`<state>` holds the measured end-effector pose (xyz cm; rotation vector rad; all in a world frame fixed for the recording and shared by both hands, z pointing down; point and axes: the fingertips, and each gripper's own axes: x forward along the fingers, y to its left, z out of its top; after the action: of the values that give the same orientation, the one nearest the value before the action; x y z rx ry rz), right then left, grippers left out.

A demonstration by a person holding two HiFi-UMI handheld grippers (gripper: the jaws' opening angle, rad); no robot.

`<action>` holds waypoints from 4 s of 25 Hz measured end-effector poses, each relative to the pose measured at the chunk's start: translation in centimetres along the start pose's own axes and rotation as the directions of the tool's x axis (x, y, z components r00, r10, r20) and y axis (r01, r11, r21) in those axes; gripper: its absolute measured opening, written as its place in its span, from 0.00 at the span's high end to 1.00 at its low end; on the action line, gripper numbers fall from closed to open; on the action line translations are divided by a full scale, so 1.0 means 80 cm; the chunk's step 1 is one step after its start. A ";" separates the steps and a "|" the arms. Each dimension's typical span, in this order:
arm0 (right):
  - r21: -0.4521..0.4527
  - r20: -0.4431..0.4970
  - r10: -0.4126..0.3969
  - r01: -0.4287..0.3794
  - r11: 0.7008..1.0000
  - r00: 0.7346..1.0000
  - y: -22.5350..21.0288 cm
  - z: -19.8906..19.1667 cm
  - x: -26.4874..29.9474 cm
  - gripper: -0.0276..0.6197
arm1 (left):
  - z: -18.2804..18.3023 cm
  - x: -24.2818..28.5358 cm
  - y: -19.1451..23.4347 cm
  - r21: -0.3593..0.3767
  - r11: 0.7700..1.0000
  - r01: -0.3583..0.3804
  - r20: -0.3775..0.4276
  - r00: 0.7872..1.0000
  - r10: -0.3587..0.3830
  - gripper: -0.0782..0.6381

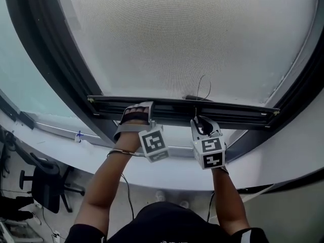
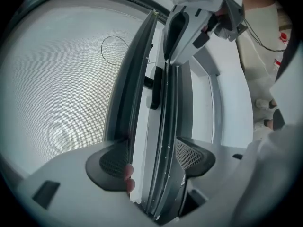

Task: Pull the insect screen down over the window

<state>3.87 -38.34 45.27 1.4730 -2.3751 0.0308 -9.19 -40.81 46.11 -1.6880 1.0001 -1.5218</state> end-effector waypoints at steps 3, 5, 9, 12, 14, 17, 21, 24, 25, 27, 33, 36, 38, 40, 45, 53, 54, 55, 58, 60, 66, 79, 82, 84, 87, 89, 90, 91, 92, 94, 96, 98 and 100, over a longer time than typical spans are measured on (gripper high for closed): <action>-0.004 -0.003 0.006 -0.006 1.000 1.000 0.008 -0.006 -0.016 0.84 | 0.001 -0.001 0.000 -0.013 1.000 0.001 0.006 1.000 -0.001 0.45; -0.003 -0.014 0.008 -0.008 1.000 1.000 0.013 -0.016 -0.024 0.84 | 0.000 0.001 0.001 -0.014 1.000 -0.002 0.009 1.000 0.002 0.45; 0.016 -0.064 0.027 -0.026 1.000 0.998 0.028 -0.052 -0.036 0.84 | -0.002 0.001 -0.002 -0.001 1.000 0.015 0.001 1.000 -0.015 0.45; 0.010 -0.105 0.038 -0.037 0.999 0.994 0.038 -0.084 -0.037 0.84 | -0.002 0.001 -0.002 -0.001 1.000 0.006 -0.004 1.000 -0.006 0.45; 0.009 -0.137 0.041 -0.041 0.999 0.990 0.043 -0.104 -0.035 0.84 | -0.003 0.002 0.000 0.003 1.000 0.001 -0.012 1.000 -0.001 0.45; 0.019 -0.187 0.060 -0.057 0.998 0.981 0.051 -0.136 -0.034 0.84 | -0.002 0.001 0.000 -0.004 1.000 0.000 -0.005 1.000 0.000 0.45; -0.009 -0.251 0.087 -0.092 0.996 0.964 0.062 -0.182 -0.032 0.84 | -0.001 0.000 -0.001 -0.008 1.000 -0.002 -0.007 1.000 0.002 0.45; 0.014 -0.304 0.101 -0.102 0.995 0.947 0.072 -0.201 -0.035 0.84 | -0.001 0.001 0.000 -0.002 1.000 -0.009 -0.011 1.000 0.009 0.45; 0.023 -0.318 0.105 -0.104 0.994 0.942 0.075 -0.206 -0.036 0.84 | -0.002 0.002 0.001 -0.001 1.000 -0.010 -0.012 1.000 0.010 0.45; 0.018 -0.337 0.104 -0.105 0.994 0.936 0.076 -0.218 -0.034 0.84 | -0.002 0.002 0.001 0.001 1.000 -0.010 -0.015 1.000 0.010 0.45; -0.064 -0.384 0.087 -0.120 0.991 0.919 0.073 -0.245 -0.029 0.84 | 0.001 0.002 0.001 0.000 1.000 -0.022 -0.015 1.000 0.022 0.45; -0.095 -0.383 0.073 -0.118 0.988 0.921 0.070 -0.242 -0.028 0.81 | -0.001 0.001 0.001 0.004 1.000 -0.020 -0.032 0.999 0.020 0.45; -0.102 -0.369 0.065 -0.110 0.989 0.927 0.068 -0.227 -0.030 0.81 | 0.000 0.001 0.002 0.000 1.000 -0.024 -0.032 0.999 0.024 0.45; -0.112 -0.335 0.050 -0.093 0.989 0.941 0.061 -0.210 -0.031 0.81 | 0.001 0.003 0.001 -0.007 1.000 -0.018 -0.024 1.000 0.018 0.45; -0.157 -0.237 0.005 -0.043 0.987 0.971 0.037 -0.150 -0.034 0.81 | -0.002 0.001 0.001 0.002 1.000 -0.018 -0.037 0.999 0.018 0.45; -0.059 -0.171 0.058 -0.069 0.996 0.984 0.043 -0.098 -0.016 0.81 | 0.000 0.002 0.001 -0.003 1.000 -0.028 -0.047 0.999 0.028 0.45; -0.068 -0.159 0.058 -0.070 0.995 0.985 0.043 -0.093 -0.009 0.81 | 0.000 0.003 0.001 0.000 0.999 -0.032 -0.049 0.998 0.032 0.45; -0.084 -0.148 0.057 -0.071 0.994 0.987 0.043 -0.089 -0.001 0.81 | 0.000 0.003 0.002 0.004 0.999 -0.036 -0.052 0.998 0.036 0.45; -0.099 -0.148 0.072 -0.087 0.991 0.986 0.049 -0.083 0.015 0.81 | -0.001 0.003 0.002 0.004 0.999 -0.035 -0.055 0.998 0.035 0.45; -0.085 -0.150 0.071 -0.085 0.993 0.986 0.053 -0.082 0.025 0.81 | -0.001 0.003 0.002 0.002 0.999 -0.034 -0.056 0.998 0.034 0.45; -0.039 -0.120 0.045 -0.050 0.998 0.992 0.050 -0.066 0.044 0.81 | -0.001 0.003 0.002 -0.006 1.000 -0.030 -0.056 0.998 0.029 0.45; 0.022 -0.092 -0.033 0.035 0.999 0.995 0.032 -0.065 0.050 0.95 | 0.001 0.002 0.003 -0.024 0.999 -0.034 -0.032 0.999 0.034 0.45; 0.022 -0.087 -0.036 0.038 0.999 0.996 0.033 -0.065 0.045 0.95 | 0.003 0.002 0.003 -0.024 0.999 -0.033 -0.030 0.999 0.032 0.45; 0.019 -0.089 -0.034 0.036 0.999 0.995 0.035 -0.069 0.043 0.95 | 0.002 0.003 0.002 -0.028 0.999 -0.034 -0.029 0.999 0.033 0.45; 0.020 -0.099 -0.027 0.029 0.999 0.995 0.039 -0.082 0.038 0.95 | 0.001 0.003 0.002 -0.021 0.999 -0.041 -0.039 0.998 0.040 0.45; 0.023 -0.108 -0.023 0.026 0.999 0.994 0.041 -0.092 0.032 0.95 | 0.002 0.003 0.001 -0.022 0.999 -0.036 -0.039 0.999 0.035 0.45; 0.026 -0.112 -0.022 0.025 0.999 0.993 0.042 -0.097 0.029 0.95 | 0.002 0.002 0.001 -0.026 0.999 -0.030 -0.037 0.999 0.029 0.45; 0.029 -0.117 -0.021 0.024 0.999 0.993 0.044 -0.102 0.026 0.95 | 0.002 0.002 0.001 -0.032 0.999 -0.025 -0.035 0.999 0.023 0.45; 0.034 -0.123 -0.019 0.023 0.999 0.992 0.045 -0.107 0.023 0.95 | 0.002 0.001 0.001 -0.037 0.999 -0.021 -0.034 0.999 0.019 0.45; 0.042 -0.136 -0.013 0.019 0.999 0.991 0.049 -0.119 0.017 0.95 | 0.000 0.002 0.002 -0.043 0.999 -0.021 -0.036 0.999 0.019 0.45; 0.038 -0.156 -0.011 0.017 0.999 0.988 0.053 -0.133 0.013 0.95 | -0.001 0.003 0.001 -0.043 0.999 -0.020 -0.038 0.999 0.019 0.45; 0.016 -0.185 -0.015 0.018 1.000 0.983 0.057 -0.150 0.012 0.95 | -0.001 0.004 0.001 -0.043 0.999 -0.017 -0.039 0.999 0.016 0.45; 0.008 -0.220 -0.013 0.015 1.000 0.975 0.063 -0.168 0.009 0.95 | -0.001 0.003 0.000 -0.043 0.999 -0.014 -0.044 0.999 0.012 0.45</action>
<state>2.94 -34.03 58.98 1.4114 -2.1899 0.1920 -9.29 -41.05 46.24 -1.6814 1.0717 -1.5451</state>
